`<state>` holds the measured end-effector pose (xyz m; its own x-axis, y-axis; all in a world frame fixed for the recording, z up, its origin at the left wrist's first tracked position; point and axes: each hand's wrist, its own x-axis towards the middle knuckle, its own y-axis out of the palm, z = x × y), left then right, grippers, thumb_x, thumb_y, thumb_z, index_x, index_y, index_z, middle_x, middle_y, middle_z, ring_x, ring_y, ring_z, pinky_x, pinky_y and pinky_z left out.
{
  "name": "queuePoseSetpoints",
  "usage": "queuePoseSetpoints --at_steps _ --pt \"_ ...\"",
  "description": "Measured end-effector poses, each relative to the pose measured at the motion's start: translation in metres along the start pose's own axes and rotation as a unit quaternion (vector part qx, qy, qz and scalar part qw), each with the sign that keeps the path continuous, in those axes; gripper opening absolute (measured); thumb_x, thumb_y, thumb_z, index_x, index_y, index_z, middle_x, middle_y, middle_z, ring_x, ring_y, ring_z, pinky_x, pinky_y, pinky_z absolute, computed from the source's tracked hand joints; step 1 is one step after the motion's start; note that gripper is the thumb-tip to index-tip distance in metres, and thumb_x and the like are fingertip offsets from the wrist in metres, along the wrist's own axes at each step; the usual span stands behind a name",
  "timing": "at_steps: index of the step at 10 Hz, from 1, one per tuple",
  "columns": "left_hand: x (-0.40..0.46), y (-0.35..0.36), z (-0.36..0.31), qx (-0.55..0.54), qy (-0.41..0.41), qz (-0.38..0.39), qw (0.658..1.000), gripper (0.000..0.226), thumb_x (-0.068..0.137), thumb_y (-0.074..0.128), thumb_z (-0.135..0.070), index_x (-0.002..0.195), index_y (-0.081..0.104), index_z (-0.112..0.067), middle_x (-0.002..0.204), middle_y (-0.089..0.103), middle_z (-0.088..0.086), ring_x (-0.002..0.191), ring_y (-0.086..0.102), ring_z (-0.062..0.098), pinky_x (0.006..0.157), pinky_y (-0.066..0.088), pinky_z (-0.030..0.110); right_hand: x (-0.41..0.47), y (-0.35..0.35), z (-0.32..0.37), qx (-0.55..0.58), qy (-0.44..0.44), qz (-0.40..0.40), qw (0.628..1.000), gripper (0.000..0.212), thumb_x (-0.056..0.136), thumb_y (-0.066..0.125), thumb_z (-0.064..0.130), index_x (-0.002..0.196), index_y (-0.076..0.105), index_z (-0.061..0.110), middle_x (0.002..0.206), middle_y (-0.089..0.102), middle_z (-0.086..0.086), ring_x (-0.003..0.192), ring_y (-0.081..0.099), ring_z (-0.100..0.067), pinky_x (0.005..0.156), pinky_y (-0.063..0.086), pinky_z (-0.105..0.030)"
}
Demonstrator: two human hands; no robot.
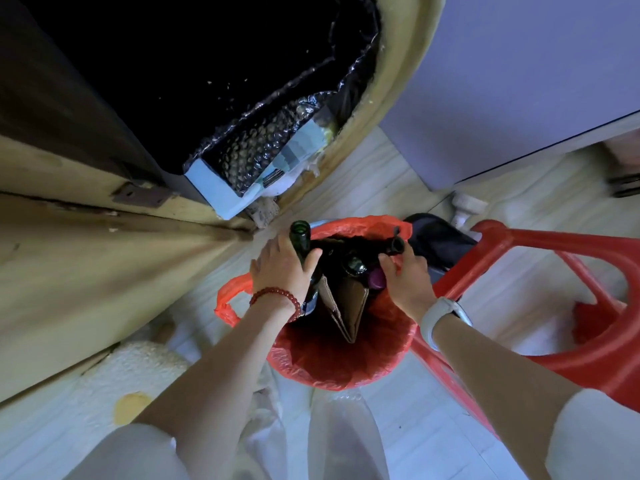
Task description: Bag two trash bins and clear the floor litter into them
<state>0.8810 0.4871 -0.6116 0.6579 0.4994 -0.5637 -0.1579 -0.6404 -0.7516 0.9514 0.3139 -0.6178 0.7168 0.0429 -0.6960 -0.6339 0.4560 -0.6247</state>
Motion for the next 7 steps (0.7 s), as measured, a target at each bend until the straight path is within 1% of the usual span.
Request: queuePoseSetpoints --at_steps 1,2,3,4,5,6,7 --pt "0.01 0.0 0.002 0.018 0.017 0.016 1.0 0.066 0.088 0.049 -0.045 0.138 0.026 -0.008 0.136 0.042 0.014 0.126 0.039 0.03 0.102 0.035 0.049 0.009 0.001 0.008 0.01 0.014 -0.008 1.0 0.053 0.095 0.044 0.033 0.144 0.027 0.024 0.123 0.038 -0.027 0.113 0.041 -0.048 0.105 0.029 -0.043" --pt "0.019 -0.005 -0.002 0.046 0.04 0.022 0.998 0.061 0.09 0.047 -0.042 0.135 0.027 -0.005 0.13 0.047 0.016 0.12 0.045 0.033 0.098 0.038 0.051 0.014 0.0 0.019 0.015 0.014 -0.019 1.0 0.052 0.095 0.045 0.033 0.143 0.029 0.024 0.126 0.035 -0.027 0.118 0.035 -0.047 0.106 0.026 -0.041" --pt "0.027 -0.008 -0.008 0.058 0.068 -0.007 0.996 0.067 0.093 0.045 -0.032 0.144 0.011 -0.009 0.139 0.04 0.015 0.124 0.043 0.033 0.099 0.038 0.052 0.02 -0.008 0.033 0.046 0.002 -0.015 0.999 0.051 0.094 0.046 0.032 0.142 0.029 0.028 0.124 0.036 -0.026 0.12 0.031 -0.043 0.105 0.026 -0.04" --pt "0.029 -0.012 -0.01 0.076 0.073 -0.002 0.994 0.072 0.092 0.045 -0.029 0.146 0.0 -0.01 0.151 0.021 0.012 0.138 0.021 0.03 0.108 0.028 0.051 0.029 -0.013 0.048 0.073 -0.004 -0.018 0.997 0.049 0.093 0.048 0.028 0.14 0.033 0.027 0.123 0.041 -0.028 0.12 0.035 -0.042 0.105 0.029 -0.042" --pt "0.025 -0.018 -0.01 0.105 0.069 0.014 0.992 0.07 0.093 0.042 -0.029 0.146 0.0 -0.011 0.154 0.011 0.007 0.142 0.01 0.027 0.112 0.02 0.051 0.036 -0.022 0.055 0.095 -0.009 -0.016 0.995 0.042 0.094 0.046 0.02 0.135 0.041 0.02 0.122 0.054 -0.021 0.114 0.05 -0.038 0.098 0.04 -0.041" --pt "0.011 -0.03 -0.013 0.119 0.071 0.023 0.99 0.068 0.091 0.044 -0.03 0.146 0.006 -0.015 0.153 0.014 0.007 0.142 0.011 0.025 0.113 0.019 0.05 0.026 -0.035 0.064 0.091 -0.054 -0.009 0.994 0.047 0.094 0.043 0.011 0.139 0.034 0.02 0.119 0.058 -0.016 0.097 0.059 -0.031 0.088 0.048 -0.04" --pt "-0.005 -0.037 -0.02 0.13 0.092 0.028 0.987 0.066 0.091 0.044 -0.032 0.145 0.01 -0.016 0.15 0.02 0.007 0.139 0.02 0.025 0.112 0.02 0.049 0.014 -0.033 0.067 0.052 -0.069 -0.015 0.996 0.052 0.091 0.041 0.01 0.142 0.029 0.018 0.122 0.055 -0.019 0.106 0.055 -0.038 0.093 0.044 -0.045"
